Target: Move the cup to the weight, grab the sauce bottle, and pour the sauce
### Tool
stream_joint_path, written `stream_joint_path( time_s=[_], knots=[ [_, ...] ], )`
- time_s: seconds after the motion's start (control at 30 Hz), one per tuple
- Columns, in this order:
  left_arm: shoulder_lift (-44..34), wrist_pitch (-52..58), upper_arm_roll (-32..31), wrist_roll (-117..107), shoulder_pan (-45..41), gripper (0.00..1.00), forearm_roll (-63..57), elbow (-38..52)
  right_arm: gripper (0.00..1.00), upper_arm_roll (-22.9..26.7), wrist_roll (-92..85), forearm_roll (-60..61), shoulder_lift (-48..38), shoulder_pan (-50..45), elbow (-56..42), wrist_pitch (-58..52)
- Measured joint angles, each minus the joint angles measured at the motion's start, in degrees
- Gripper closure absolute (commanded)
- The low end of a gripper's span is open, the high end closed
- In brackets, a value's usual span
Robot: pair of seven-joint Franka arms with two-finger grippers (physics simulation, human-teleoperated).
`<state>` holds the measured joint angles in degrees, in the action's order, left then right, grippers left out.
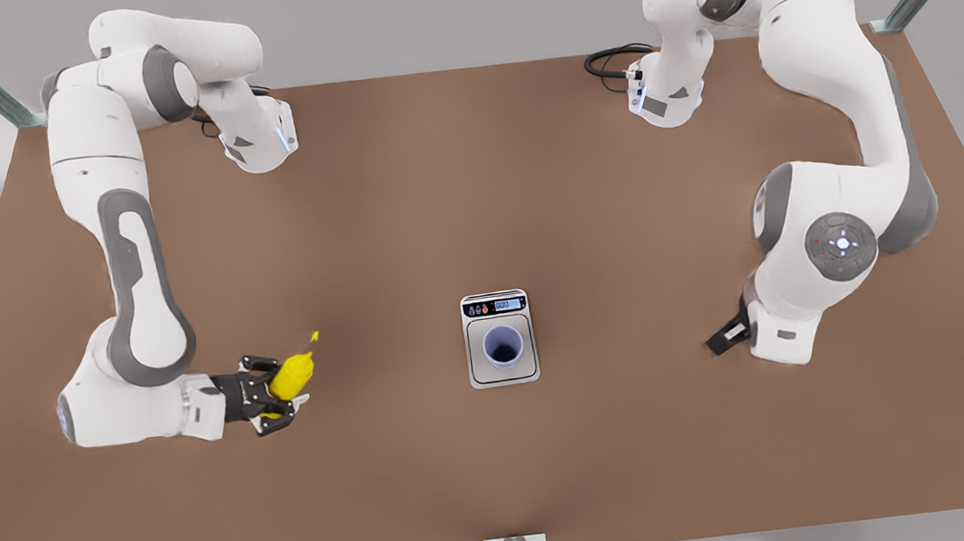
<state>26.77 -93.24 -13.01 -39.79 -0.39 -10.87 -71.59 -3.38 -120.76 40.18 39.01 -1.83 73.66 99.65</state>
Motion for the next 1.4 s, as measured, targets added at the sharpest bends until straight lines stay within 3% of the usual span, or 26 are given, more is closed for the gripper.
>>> stream_joint_path(
  time_s=[0.07, 0.17, 0.63, 0.97, 1.4],
  knots=[
    [-8.69, 2.12, -1.25, 4.87, 3.99, 0.00, 0.18, -6.24, 0.53, -0.01, 3.13, -4.72, -0.92, -3.87, -0.11, 1.59],
    [-12.00, 7.26, -1.63, 11.23, 6.89, 0.00, 2.14, -5.96, 0.53, -0.03, 8.22, -10.85, -1.28, -9.63, -0.15, 4.38],
    [-12.21, 13.49, -2.92, 29.20, 6.94, 0.00, 7.37, -6.30, 0.53, 0.33, 35.19, -32.21, 3.04, -24.71, -5.58, 14.58],
    [-12.21, 14.05, -2.91, 35.76, 7.66, 0.00, 7.59, -6.39, 0.53, 13.98, 48.37, -37.36, 10.16, -39.10, -12.87, 17.96],
    [-13.39, 15.23, -5.15, 40.18, 7.58, 0.00, 7.57, -6.31, 0.53, 14.66, 56.00, -48.52, 10.89, -41.94, -12.74, 17.41]
  ],
)
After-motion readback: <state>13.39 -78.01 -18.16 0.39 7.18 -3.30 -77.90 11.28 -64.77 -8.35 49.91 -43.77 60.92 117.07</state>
